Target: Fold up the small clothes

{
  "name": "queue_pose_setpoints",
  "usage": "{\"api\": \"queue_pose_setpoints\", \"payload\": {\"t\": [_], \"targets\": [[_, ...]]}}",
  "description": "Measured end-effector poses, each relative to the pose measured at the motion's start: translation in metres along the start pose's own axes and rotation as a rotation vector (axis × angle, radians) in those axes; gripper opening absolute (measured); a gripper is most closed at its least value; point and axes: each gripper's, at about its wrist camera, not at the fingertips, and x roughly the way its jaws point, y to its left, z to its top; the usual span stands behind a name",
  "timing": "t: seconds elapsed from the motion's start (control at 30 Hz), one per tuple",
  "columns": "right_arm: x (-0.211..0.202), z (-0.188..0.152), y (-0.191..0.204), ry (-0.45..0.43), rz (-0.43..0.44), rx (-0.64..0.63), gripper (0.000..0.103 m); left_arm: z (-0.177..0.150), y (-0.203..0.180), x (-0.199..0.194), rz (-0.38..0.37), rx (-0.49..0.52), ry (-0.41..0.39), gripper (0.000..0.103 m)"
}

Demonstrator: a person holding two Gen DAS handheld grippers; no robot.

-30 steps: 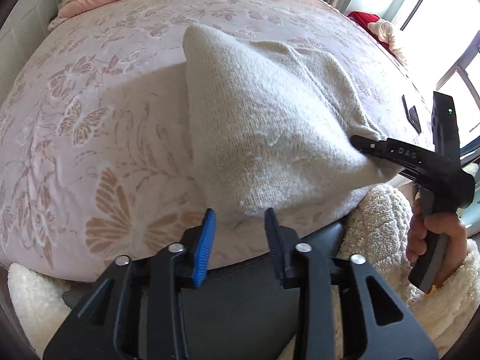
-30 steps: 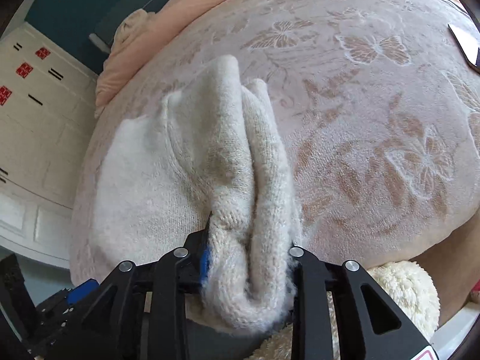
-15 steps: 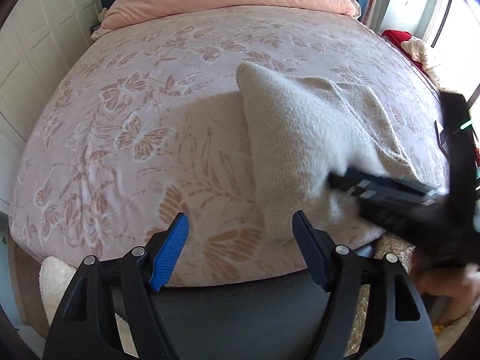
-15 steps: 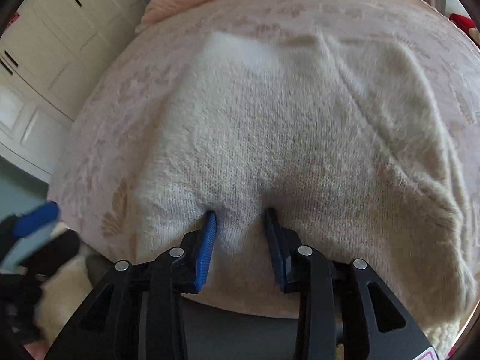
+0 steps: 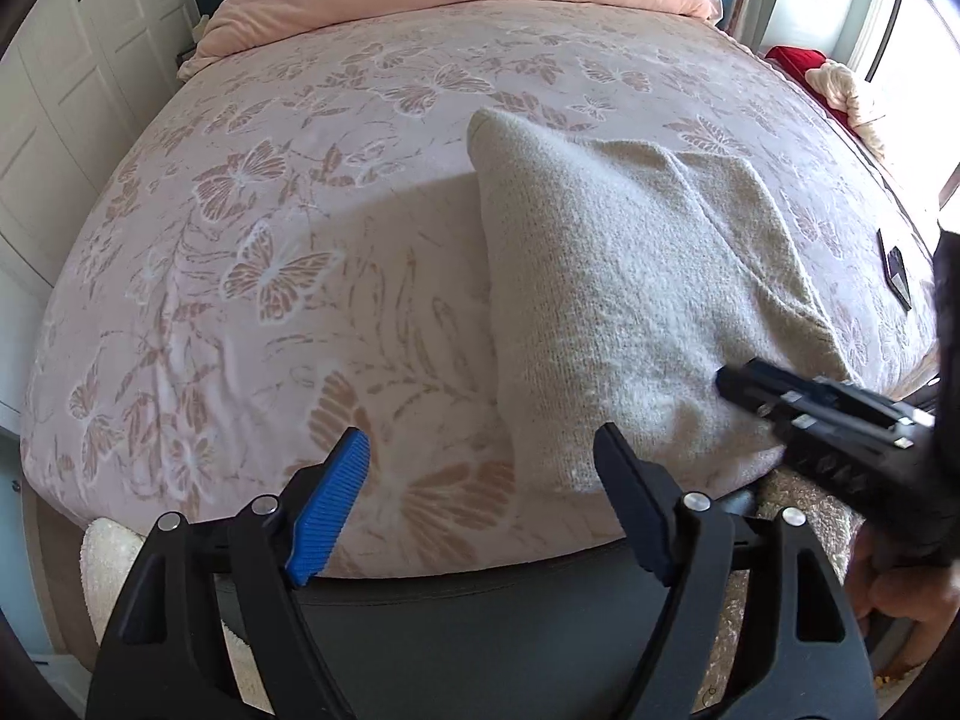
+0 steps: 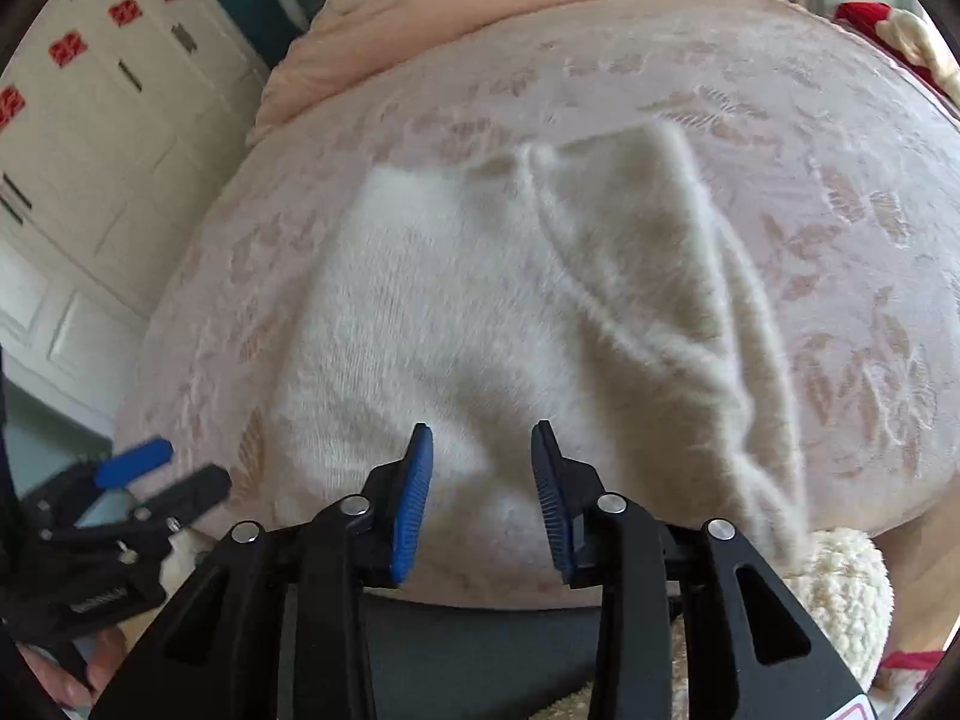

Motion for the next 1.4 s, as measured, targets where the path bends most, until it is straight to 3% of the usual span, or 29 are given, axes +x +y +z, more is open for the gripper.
{"api": "queue_pose_setpoints", "payload": {"t": [0.03, 0.1, 0.2, 0.3, 0.33, 0.37, 0.47, 0.57, 0.63, 0.7, 0.8, 0.87, 0.93, 1.07, 1.2, 1.3, 1.37, 1.4], "targets": [[-0.011, 0.005, -0.015, -0.038, -0.007, 0.047, 0.049, 0.001, 0.000, -0.001, -0.013, -0.008, -0.007, 0.082], [-0.019, 0.014, -0.048, -0.058, -0.060, 0.129, 0.056, 0.005, -0.001, 0.000, -0.036, -0.030, -0.019, 0.086], [0.001, 0.021, -0.086, 0.018, -0.059, 0.227, 0.056, 0.013, -0.013, 0.007, -0.055, -0.022, -0.001, 0.086], [0.031, 0.024, -0.086, 0.090, -0.006, 0.221, 0.056, 0.020, -0.026, 0.009, -0.054, -0.008, -0.014, 0.086], [0.039, 0.028, -0.078, 0.098, -0.014, 0.185, 0.033, 0.022, -0.030, 0.010, -0.049, 0.000, -0.012, 0.086], [0.038, 0.033, -0.069, 0.095, -0.015, 0.148, 0.025, 0.024, -0.034, 0.011, -0.043, 0.006, -0.007, 0.086], [-0.015, 0.051, -0.039, -0.072, 0.126, 0.090, 0.019, 0.028, -0.035, 0.009, -0.037, 0.012, -0.012, 0.086], [-0.052, 0.057, -0.033, -0.181, 0.176, 0.053, 0.015, 0.029, -0.034, 0.008, -0.013, 0.021, -0.025, 0.087], [-0.024, 0.049, -0.054, -0.112, 0.076, 0.061, 0.015, 0.030, -0.034, 0.016, -0.004, 0.016, -0.011, 0.087], [0.040, 0.026, -0.089, 0.090, -0.079, 0.077, 0.016, 0.030, -0.035, 0.028, -0.008, 0.007, 0.018, 0.087], [0.025, 0.019, -0.114, 0.030, 0.051, 0.234, 0.019, 0.027, -0.039, 0.045, 0.002, 0.023, 0.070, 0.087], [-0.001, 0.027, -0.105, -0.024, 0.002, 0.222, 0.027, 0.028, -0.038, 0.047, -0.005, 0.018, 0.076, 0.087], [-0.020, 0.039, -0.088, -0.056, -0.025, 0.154, 0.028, 0.032, -0.036, 0.044, -0.036, -0.008, 0.064, 0.087], [-0.028, 0.064, -0.040, -0.066, 0.078, 0.041, 0.028, 0.047, -0.040, 0.042, -0.048, -0.033, 0.040, 0.087], [0.020, 0.081, 0.026, 0.069, 0.163, -0.111, 0.027, 0.052, -0.040, 0.035, 0.001, -0.020, 0.023, 0.087], [0.068, 0.067, 0.071, 0.184, 0.193, -0.203, 0.027, 0.045, -0.022, 0.028, 0.078, -0.010, 0.031, 0.087], [0.118, 0.048, 0.087, 0.284, 0.115, -0.276, 0.027, 0.037, -0.002, 0.023, 0.112, -0.028, 0.030, 0.087], [0.130, 0.040, 0.092, 0.271, 0.116, -0.309, 0.025, 0.033, 0.007, 0.022, 0.128, -0.040, 0.032, 0.088]]}}
